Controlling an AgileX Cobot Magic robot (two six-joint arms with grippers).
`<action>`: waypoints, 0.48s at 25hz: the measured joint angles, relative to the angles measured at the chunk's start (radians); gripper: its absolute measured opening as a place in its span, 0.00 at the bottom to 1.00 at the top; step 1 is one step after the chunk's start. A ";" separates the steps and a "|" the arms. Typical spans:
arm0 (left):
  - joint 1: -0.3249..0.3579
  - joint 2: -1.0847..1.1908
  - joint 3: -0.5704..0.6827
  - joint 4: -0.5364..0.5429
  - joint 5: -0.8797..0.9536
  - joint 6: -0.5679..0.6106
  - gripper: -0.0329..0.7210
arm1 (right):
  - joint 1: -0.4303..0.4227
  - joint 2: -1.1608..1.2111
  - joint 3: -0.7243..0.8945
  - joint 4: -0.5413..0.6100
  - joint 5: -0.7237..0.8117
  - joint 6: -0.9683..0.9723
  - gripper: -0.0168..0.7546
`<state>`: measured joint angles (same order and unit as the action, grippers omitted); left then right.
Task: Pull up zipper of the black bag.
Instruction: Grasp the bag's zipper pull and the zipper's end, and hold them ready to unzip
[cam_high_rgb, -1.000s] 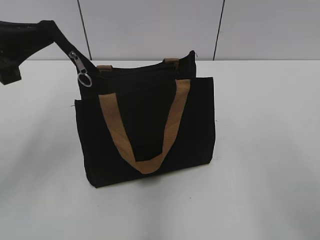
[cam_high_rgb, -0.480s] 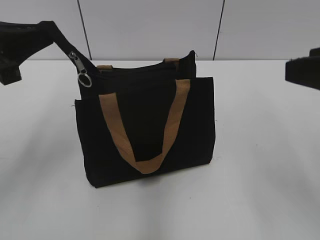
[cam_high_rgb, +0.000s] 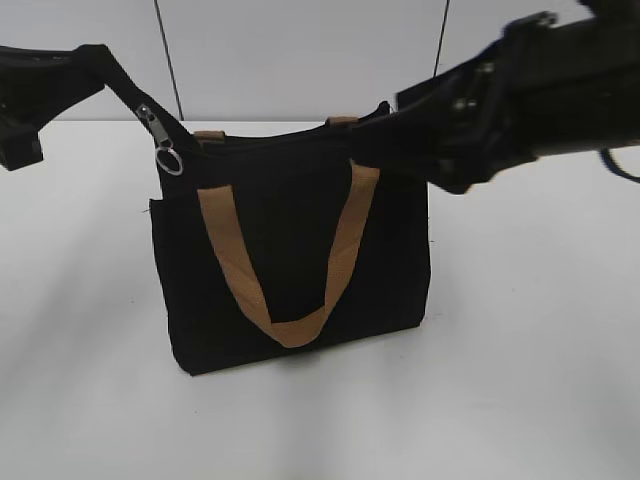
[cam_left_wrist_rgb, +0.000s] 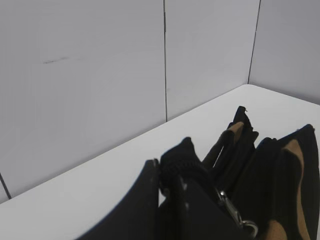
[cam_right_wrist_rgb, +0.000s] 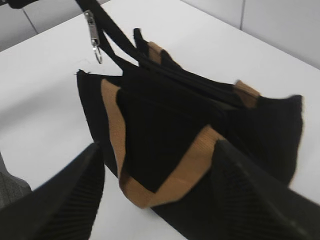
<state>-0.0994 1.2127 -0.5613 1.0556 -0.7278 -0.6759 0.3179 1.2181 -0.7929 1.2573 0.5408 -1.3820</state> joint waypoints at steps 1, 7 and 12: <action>0.000 0.000 0.000 0.000 0.000 0.000 0.07 | 0.047 0.038 -0.022 0.001 -0.019 0.000 0.69; 0.000 0.000 0.000 0.000 0.001 0.000 0.07 | 0.201 0.256 -0.188 0.005 -0.052 0.000 0.69; 0.000 0.000 0.000 0.000 0.001 0.000 0.07 | 0.273 0.393 -0.291 0.005 -0.059 0.000 0.69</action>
<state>-0.0994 1.2127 -0.5613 1.0556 -0.7269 -0.6759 0.5910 1.6114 -1.0835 1.2626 0.4821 -1.3820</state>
